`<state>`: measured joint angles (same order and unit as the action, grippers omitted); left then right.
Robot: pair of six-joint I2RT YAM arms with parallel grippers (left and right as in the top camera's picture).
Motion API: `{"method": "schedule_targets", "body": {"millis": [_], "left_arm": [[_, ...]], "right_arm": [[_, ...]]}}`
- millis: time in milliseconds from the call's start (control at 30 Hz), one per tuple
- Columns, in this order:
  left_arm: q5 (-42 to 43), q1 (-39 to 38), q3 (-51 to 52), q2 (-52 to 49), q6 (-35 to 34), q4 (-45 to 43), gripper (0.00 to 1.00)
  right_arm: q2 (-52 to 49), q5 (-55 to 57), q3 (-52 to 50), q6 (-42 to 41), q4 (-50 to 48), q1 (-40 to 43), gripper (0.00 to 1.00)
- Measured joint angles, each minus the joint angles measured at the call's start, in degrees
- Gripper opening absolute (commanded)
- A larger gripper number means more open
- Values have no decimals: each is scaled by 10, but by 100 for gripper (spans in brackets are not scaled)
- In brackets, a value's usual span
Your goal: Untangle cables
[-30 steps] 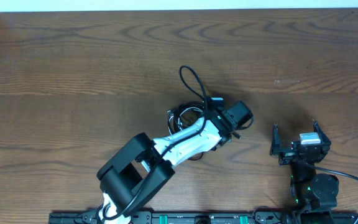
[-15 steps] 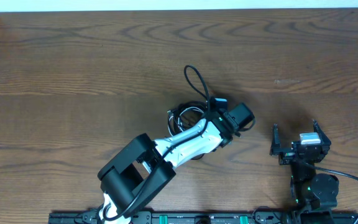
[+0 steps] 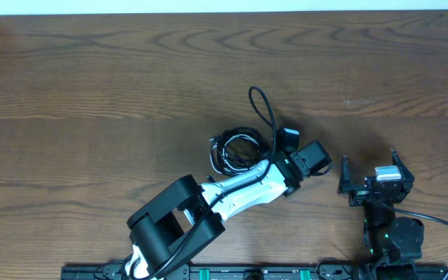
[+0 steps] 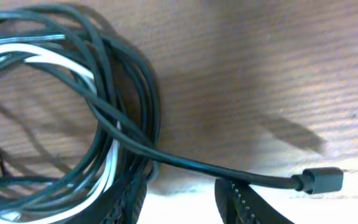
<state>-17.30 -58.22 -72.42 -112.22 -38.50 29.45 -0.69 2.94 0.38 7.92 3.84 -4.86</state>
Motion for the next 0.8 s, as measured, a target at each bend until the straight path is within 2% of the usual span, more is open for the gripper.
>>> {"method": "schedule_targets", "body": {"millis": [800], "left_arm": [[-37, 0, 0, -27, 0, -19, 41]], "right_arm": [[0, 0, 0, 0, 0, 0, 99]]}}
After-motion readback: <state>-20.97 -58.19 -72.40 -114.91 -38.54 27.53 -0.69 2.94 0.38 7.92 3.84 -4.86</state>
